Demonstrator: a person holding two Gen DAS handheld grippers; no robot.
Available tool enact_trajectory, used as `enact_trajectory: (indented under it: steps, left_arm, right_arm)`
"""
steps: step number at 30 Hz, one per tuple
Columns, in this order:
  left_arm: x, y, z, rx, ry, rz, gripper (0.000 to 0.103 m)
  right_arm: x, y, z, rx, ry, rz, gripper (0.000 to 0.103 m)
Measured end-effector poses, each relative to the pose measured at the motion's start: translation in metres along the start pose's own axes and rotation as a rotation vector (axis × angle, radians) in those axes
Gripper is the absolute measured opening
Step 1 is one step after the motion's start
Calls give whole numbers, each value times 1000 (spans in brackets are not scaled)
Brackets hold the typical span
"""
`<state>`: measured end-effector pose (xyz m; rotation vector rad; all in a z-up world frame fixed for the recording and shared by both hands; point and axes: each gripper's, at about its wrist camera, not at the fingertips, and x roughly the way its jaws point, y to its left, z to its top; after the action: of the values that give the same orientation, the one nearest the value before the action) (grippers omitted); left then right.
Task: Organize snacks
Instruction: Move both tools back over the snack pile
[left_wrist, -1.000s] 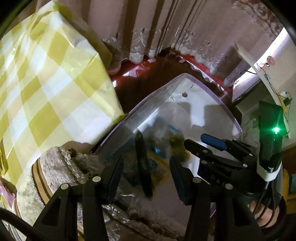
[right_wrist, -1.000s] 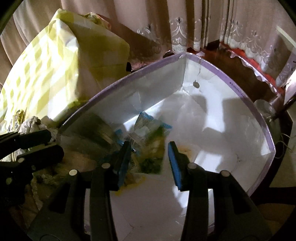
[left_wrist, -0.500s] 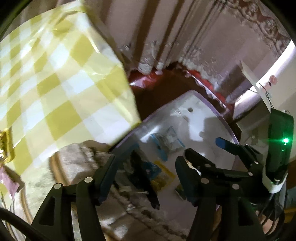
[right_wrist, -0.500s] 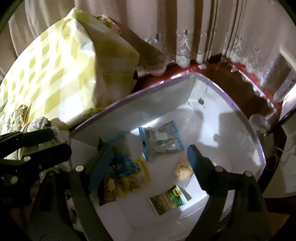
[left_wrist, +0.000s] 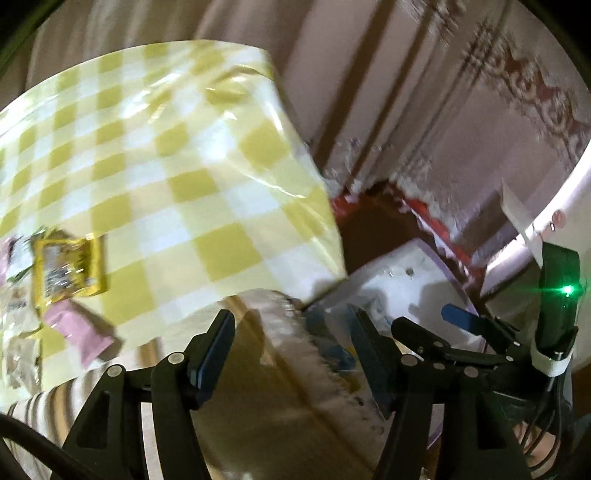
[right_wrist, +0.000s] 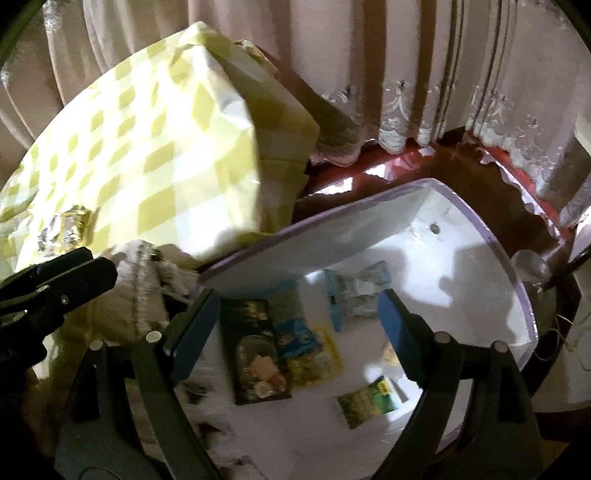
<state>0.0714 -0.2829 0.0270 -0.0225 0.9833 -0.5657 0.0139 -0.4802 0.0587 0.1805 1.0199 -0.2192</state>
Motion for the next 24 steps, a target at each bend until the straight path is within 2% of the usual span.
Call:
enact_trajectory:
  steps: [7, 14, 24]
  left_arm:
    - [-41, 57, -15, -141, -85, 77, 66]
    - [-94, 130, -43, -305, -194, 209, 66]
    - [-138, 227, -87, -488, -204, 363, 67]
  right_arm:
    - [-6, 49, 4, -76, -8, 76, 88]
    - [-8, 107, -1, -176, -9, 152, 88]
    - [-5, 166, -1, -300, 15, 202, 89]
